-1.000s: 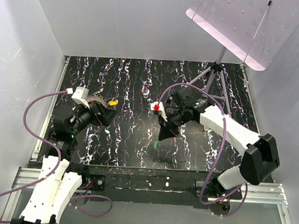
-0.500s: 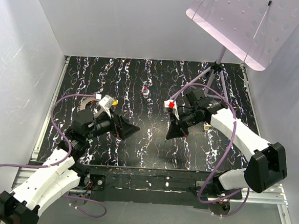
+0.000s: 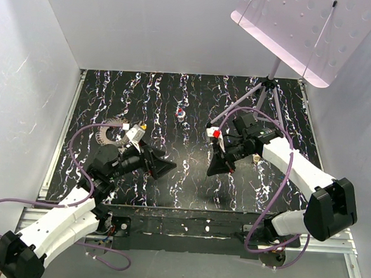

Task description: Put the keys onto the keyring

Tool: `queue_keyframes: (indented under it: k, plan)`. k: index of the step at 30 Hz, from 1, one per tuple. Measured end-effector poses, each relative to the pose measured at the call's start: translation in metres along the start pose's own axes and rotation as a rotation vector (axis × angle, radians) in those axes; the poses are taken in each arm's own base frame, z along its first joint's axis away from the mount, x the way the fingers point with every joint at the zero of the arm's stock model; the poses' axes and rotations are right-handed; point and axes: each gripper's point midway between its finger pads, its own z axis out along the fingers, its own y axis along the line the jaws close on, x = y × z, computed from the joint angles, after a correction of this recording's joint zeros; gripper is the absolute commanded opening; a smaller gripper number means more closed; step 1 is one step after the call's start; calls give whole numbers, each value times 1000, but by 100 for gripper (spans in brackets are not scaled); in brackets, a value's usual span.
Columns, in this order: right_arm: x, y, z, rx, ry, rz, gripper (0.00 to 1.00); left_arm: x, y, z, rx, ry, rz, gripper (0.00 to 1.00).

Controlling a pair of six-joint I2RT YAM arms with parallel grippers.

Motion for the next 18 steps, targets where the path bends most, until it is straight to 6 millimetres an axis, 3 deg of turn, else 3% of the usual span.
queue_keyframes:
  k: [18]
  plan:
    - [-1,-1,-1,0,-8,-22,1,-23,-2,-12,-29,-149,35,98]
